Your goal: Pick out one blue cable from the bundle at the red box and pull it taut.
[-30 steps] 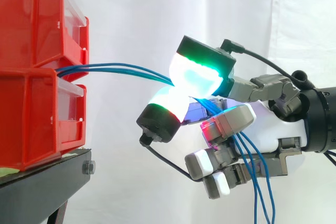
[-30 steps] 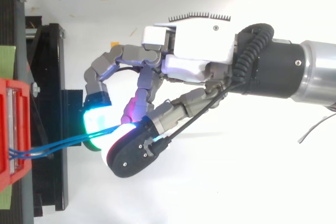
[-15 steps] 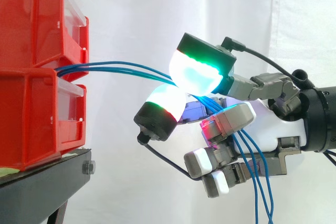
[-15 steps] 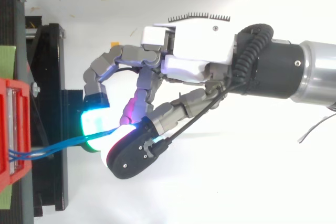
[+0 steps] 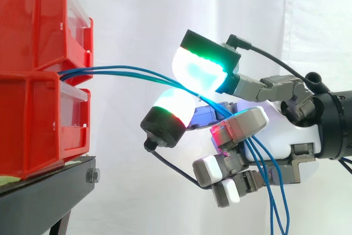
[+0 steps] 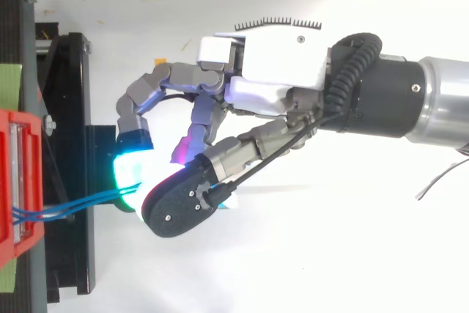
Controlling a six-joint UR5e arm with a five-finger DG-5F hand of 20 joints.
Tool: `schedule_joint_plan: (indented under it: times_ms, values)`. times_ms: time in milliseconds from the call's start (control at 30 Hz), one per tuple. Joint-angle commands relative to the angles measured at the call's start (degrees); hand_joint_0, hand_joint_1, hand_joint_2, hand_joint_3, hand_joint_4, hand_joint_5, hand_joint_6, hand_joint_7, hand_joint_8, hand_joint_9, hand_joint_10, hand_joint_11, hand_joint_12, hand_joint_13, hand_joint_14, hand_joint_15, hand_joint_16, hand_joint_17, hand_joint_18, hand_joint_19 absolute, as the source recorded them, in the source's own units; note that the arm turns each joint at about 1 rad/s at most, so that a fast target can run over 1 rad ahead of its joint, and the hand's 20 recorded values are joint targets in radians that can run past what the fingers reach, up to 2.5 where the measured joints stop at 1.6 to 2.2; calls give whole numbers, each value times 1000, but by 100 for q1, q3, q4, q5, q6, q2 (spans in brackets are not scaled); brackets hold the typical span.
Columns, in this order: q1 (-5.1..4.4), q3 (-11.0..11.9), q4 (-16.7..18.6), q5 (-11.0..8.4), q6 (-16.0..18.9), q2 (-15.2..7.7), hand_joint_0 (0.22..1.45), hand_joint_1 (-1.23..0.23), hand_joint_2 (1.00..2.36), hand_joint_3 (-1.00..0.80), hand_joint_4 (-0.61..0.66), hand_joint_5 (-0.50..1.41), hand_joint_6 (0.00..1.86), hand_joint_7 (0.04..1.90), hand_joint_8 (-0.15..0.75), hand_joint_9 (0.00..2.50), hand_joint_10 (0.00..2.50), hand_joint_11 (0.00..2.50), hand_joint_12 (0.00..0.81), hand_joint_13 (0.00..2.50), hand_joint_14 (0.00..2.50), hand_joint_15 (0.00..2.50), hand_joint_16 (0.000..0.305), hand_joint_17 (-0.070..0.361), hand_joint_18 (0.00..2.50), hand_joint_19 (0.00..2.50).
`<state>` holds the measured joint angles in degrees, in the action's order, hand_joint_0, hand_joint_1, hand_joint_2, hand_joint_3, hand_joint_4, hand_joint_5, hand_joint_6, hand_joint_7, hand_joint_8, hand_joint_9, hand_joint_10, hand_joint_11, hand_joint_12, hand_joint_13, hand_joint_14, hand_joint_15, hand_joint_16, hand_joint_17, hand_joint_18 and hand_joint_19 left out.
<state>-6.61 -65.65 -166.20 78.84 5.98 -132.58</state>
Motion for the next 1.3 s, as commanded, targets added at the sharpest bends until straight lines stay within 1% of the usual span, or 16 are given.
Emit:
schedule_joint_plan:
  times_ms: [0,133,267,400,467,533,633,867,1000,1167,1267]
  values:
    - [1,0,0,0,0,-4,595,-728,1010,-393,-1,-69,904,1095,285,1553,40,1141,325,1182,22,570,42,95,1061,647]
    - [1,0,-26,0,0,4,605,-802,1018,-285,-10,-64,910,1117,290,1557,40,1147,327,1177,22,570,42,95,1059,642]
    - [1,0,-26,0,0,-4,620,-861,1021,-243,22,-65,911,1146,287,1536,40,1145,328,1170,22,565,42,95,1057,635]
    - [1,0,0,0,0,-4,649,-850,1013,-360,43,-72,914,1095,288,1516,40,1139,324,1158,23,566,42,94,1053,624]
    - [-7,0,0,0,0,-4,679,-875,1005,-449,41,-72,913,1108,292,1521,39,1130,320,1156,24,563,41,92,1048,619]
    - [1,0,-18,0,0,4,697,-890,1000,-500,11,-71,911,1142,287,1520,40,1128,315,1155,26,558,40,90,1045,619]
    - [1,0,-35,0,0,4,706,-894,1000,-500,-18,-73,915,1148,292,1518,40,1125,309,1153,24,553,39,88,1045,609]
    - [-7,0,-35,0,0,4,677,-886,1000,-500,-18,-77,920,1112,289,1512,40,1133,307,1144,24,556,39,88,1040,615]
    - [1,0,-35,62,0,4,626,-859,1000,-500,1,-81,917,1109,283,1505,39,1129,309,1147,23,558,39,89,1039,625]
    - [1,0,-35,62,0,4,566,-822,1000,-500,52,-88,900,983,293,1486,39,1121,316,1130,24,558,41,92,1043,616]
    - [10,0,-35,62,0,4,546,-783,1000,-500,72,-93,879,949,291,1487,38,1111,322,1130,23,554,42,94,1045,612]
